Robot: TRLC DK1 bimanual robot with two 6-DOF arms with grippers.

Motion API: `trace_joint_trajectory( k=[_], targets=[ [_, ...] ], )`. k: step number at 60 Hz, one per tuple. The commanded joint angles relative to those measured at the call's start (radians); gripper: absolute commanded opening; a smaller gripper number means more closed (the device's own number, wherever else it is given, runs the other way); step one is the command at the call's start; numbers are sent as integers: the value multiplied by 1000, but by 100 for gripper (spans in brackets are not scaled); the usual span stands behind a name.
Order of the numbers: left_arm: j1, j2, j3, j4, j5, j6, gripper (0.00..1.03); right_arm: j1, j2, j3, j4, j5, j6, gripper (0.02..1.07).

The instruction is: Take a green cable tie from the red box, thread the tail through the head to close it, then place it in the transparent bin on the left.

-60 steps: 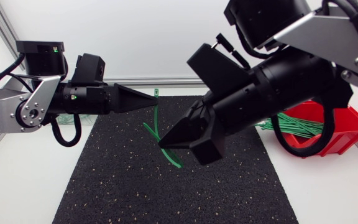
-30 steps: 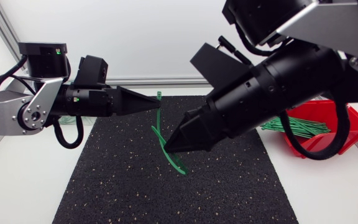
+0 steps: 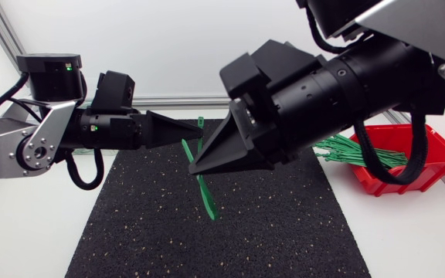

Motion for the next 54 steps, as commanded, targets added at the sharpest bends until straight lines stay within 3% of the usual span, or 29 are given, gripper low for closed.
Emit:
trace_joint_trajectory(
  k=[1,13,25,39,48,54],
  targets=[
    [-9,-24,-35,27,-5,-39,3,-29,-11,-23,62,-26,126,7],
    [-9,-41,-59,116,-11,-131,3,-41,34,-29,73,-121,266,7],
    [-27,-81,-52,159,-29,-234,3,-67,25,-3,84,-120,307,7],
    [-53,-144,-81,161,-63,-263,3,-87,-8,-32,116,-143,467,7],
    [-59,-184,-104,164,-95,-276,3,-85,-74,-92,254,-140,639,7],
    [-69,-191,-113,169,-112,-279,3,-85,-90,-114,280,-132,706,7]
  ],
)
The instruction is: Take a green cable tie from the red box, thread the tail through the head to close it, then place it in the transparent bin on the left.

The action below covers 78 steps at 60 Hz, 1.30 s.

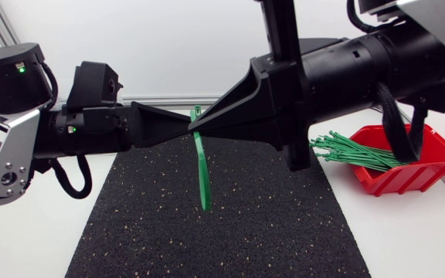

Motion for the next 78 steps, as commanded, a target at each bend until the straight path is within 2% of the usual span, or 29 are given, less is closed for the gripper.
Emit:
trace_joint_trajectory(
  k=[1,14,56,63,70,78],
  targets=[
    [-12,-17,-23,19,-7,-29,3,-6,-23,-38,23,4,106,7],
    [-55,32,6,34,-51,-30,3,-6,-38,-41,13,1,164,7],
    [-32,74,15,118,-80,-36,3,-87,35,-10,-4,-108,270,7],
    [-29,57,3,154,-80,-38,3,-101,34,-12,-6,-109,270,7],
    [-35,47,-23,241,-79,-46,4,-101,29,-12,-1,-114,270,7],
    [-43,46,-32,253,-79,-56,4,-101,15,-10,10,-114,270,7]
  ],
)
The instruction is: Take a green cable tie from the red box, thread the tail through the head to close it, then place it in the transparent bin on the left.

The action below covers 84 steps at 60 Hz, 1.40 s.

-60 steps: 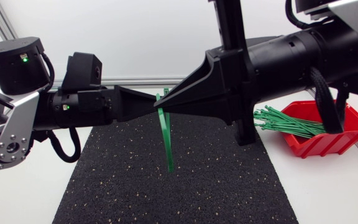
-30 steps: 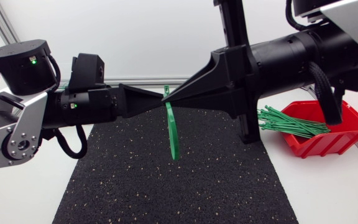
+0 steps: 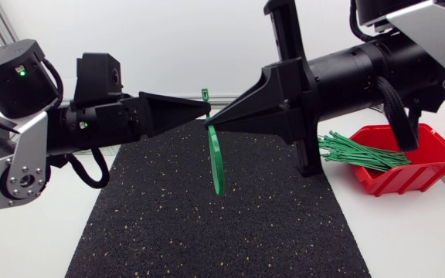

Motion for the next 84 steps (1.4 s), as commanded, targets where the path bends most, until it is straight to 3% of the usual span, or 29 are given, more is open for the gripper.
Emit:
trace_joint_trajectory(
  k=[1,84],
  targets=[
    [-5,-11,-29,21,-2,-38,4,-5,-14,12,3,-5,36,7],
    [-9,12,-45,38,16,-63,3,-50,32,-26,136,-4,62,7]
  ],
)
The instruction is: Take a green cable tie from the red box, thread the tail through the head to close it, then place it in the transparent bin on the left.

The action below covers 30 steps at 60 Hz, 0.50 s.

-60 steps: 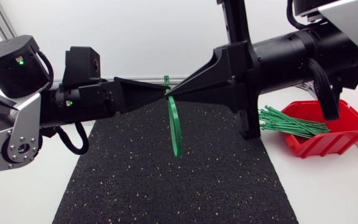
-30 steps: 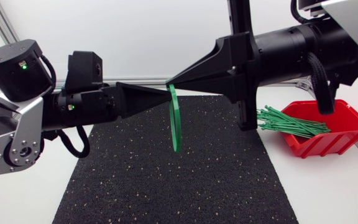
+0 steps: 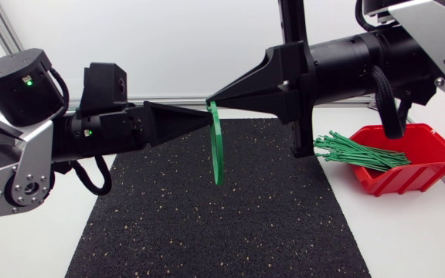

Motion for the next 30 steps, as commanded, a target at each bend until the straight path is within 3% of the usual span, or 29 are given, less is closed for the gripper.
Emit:
trace_joint_trajectory(
  k=[1,30],
  targets=[
    [7,7,-16,21,12,-26,3,-4,11,-26,6,-4,36,7],
    [23,18,0,21,12,-32,3,4,13,-38,9,-5,36,7]
  ],
)
